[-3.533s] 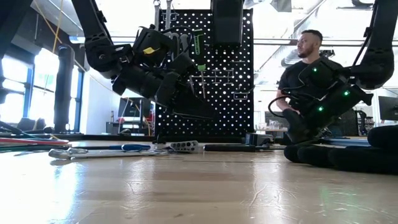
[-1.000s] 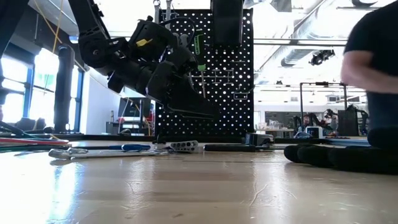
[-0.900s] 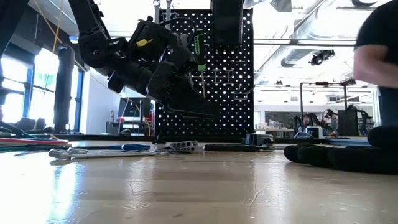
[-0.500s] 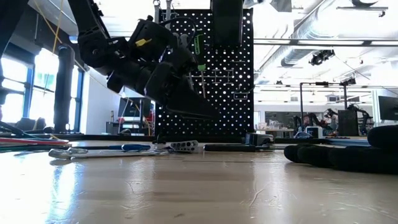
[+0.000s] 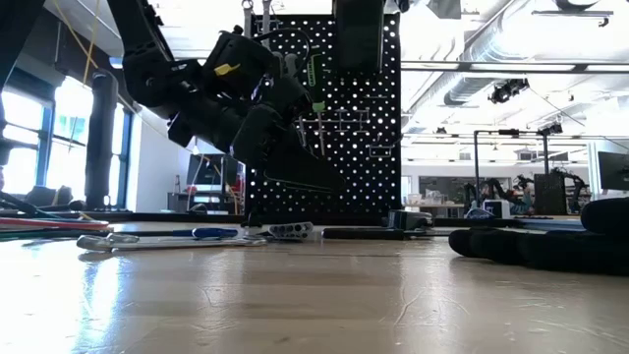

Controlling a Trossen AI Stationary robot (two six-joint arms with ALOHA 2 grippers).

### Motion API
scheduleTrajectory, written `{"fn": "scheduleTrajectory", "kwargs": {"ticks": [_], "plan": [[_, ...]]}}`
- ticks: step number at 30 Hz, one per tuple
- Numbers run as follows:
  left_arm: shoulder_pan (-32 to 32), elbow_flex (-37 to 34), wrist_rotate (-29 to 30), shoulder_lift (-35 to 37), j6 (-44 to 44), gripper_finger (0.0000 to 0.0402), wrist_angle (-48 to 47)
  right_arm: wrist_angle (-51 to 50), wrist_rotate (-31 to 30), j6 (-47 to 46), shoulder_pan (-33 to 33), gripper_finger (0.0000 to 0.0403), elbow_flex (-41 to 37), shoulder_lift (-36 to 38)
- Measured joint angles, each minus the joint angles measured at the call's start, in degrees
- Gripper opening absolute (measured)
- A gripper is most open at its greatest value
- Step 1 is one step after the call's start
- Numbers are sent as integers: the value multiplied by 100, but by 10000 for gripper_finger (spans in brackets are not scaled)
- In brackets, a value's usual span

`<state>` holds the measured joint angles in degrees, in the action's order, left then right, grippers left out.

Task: Hang tools onto peg board
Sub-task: Put the socket into the black bin on the peg board, then put the blue pick tool into the black bin on the peg board

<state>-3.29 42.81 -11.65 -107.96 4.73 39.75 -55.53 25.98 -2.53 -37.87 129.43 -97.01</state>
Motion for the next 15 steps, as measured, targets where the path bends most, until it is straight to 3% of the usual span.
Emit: {"fn": "scheduleTrajectory", "kwargs": {"ticks": [3, 9, 15], "plan": [[0, 0, 6, 0, 0, 197, 0, -30, 110, 8, 15, 71, 0, -34], [2, 0, 6, 0, -16, 197, -53, 59, 5, 137, 57, 175, 0, -46], [2, 0, 21, -2, -11, 197, -300, 47, -198, 165, 68, 203, 25, 6]]}}
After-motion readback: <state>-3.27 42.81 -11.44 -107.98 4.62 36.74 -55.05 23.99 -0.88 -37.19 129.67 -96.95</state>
